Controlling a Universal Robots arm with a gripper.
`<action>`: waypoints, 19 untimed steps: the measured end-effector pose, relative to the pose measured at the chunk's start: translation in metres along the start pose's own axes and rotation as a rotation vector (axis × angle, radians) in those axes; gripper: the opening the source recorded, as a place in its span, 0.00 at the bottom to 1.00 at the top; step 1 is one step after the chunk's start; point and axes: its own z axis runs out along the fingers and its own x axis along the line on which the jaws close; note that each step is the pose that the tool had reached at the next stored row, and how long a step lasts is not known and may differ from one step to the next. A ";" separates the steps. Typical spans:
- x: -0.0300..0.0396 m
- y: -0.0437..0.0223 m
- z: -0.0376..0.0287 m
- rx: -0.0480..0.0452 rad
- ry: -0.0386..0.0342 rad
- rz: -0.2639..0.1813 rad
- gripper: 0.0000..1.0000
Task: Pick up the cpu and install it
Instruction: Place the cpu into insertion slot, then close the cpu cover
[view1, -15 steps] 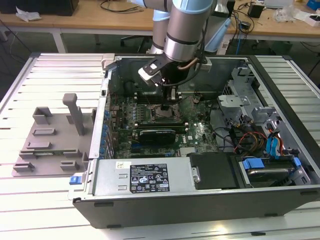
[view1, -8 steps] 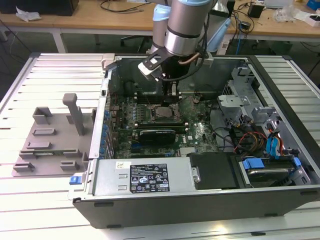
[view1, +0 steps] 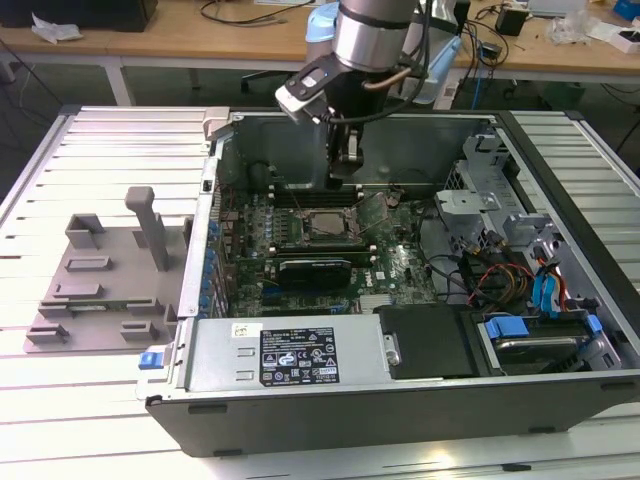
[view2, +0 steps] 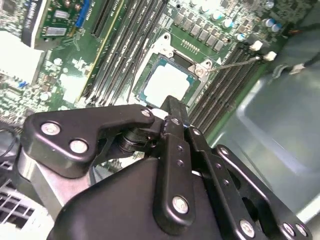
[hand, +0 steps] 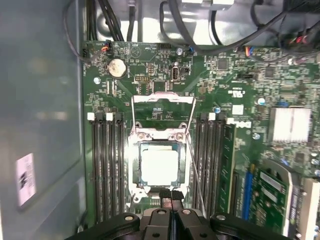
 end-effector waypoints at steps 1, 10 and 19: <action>-0.0001 -0.0002 -0.0018 0.0000 0.0000 0.000 0.11; -0.0001 -0.0003 -0.0029 -0.0001 0.0009 0.000 0.11; -0.0002 0.0082 -0.0040 0.0000 -0.0001 0.000 0.11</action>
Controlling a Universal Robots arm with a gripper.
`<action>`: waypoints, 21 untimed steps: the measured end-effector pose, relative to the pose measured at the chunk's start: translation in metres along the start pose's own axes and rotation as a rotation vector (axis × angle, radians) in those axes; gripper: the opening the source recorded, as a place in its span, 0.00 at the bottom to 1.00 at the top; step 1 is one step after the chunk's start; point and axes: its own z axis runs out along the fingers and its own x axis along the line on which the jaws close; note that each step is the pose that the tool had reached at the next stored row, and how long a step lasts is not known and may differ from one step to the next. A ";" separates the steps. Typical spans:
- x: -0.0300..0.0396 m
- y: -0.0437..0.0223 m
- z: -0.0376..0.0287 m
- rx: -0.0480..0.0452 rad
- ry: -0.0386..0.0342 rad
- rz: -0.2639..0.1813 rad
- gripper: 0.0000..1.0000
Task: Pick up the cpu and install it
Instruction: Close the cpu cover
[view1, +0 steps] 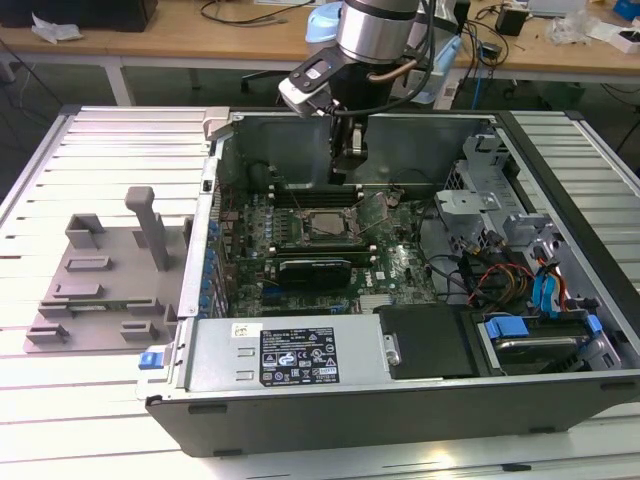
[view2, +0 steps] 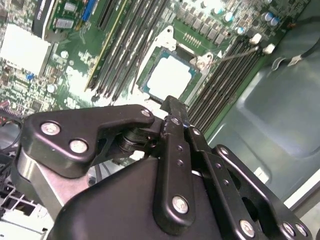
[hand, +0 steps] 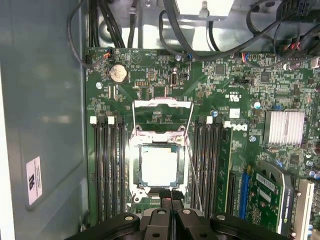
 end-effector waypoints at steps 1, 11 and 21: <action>-0.0001 0.0072 -0.0009 0.0004 -0.0002 0.000 0.11; 0.0012 0.0357 -0.0009 0.0050 -0.0009 0.000 0.11; 0.0026 0.0437 0.0049 0.0060 -0.0009 0.000 0.11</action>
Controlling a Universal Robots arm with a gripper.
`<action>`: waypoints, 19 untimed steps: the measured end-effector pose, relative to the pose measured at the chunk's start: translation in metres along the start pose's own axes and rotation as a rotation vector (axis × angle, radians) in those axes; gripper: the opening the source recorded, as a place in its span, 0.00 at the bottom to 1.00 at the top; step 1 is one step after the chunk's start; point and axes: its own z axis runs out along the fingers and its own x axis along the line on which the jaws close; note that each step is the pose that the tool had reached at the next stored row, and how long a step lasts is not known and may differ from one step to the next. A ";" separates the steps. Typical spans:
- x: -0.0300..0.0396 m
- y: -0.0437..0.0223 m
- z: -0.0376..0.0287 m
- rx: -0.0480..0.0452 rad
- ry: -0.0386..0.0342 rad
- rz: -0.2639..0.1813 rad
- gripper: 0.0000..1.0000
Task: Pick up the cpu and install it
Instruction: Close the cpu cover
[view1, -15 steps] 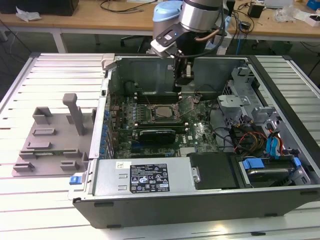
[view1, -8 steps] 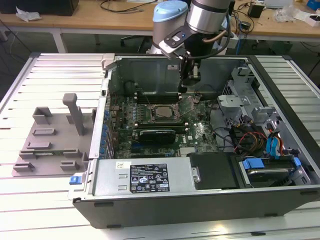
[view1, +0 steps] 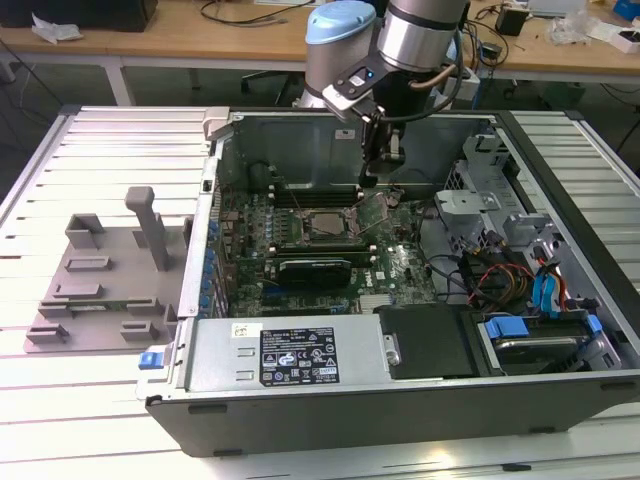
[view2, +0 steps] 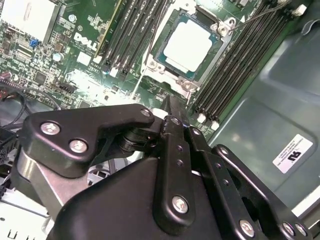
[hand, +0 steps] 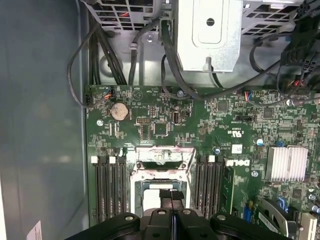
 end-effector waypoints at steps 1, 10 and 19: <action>0.0003 0.0008 0.0016 0.0000 0.0001 0.000 0.11; 0.0056 0.0190 0.0124 0.0027 0.0000 0.000 0.11; 0.0101 0.0540 0.0346 0.0121 0.0000 -0.001 0.11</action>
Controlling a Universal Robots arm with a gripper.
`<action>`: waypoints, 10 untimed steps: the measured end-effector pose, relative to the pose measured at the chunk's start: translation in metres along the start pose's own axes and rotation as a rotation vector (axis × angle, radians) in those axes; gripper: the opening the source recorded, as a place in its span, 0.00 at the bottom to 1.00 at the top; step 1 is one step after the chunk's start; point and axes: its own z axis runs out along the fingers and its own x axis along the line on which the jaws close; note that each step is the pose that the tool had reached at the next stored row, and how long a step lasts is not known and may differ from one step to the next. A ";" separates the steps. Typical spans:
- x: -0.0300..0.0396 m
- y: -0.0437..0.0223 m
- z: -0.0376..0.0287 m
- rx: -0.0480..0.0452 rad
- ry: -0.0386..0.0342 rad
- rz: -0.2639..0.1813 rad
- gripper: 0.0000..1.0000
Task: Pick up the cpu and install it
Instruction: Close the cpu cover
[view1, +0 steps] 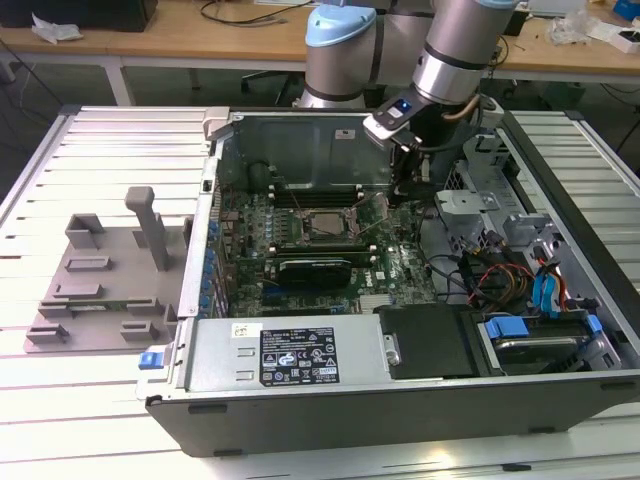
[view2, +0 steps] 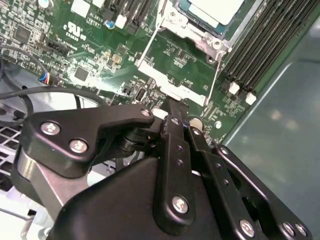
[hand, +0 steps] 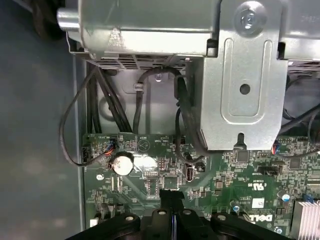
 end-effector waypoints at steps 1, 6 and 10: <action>0.0000 -0.0023 0.0004 -0.0003 0.0001 0.000 0.11; 0.0002 -0.0188 0.0026 -0.0048 0.0001 0.000 0.11; 0.0003 -0.0256 0.0036 -0.0075 0.0000 0.000 0.11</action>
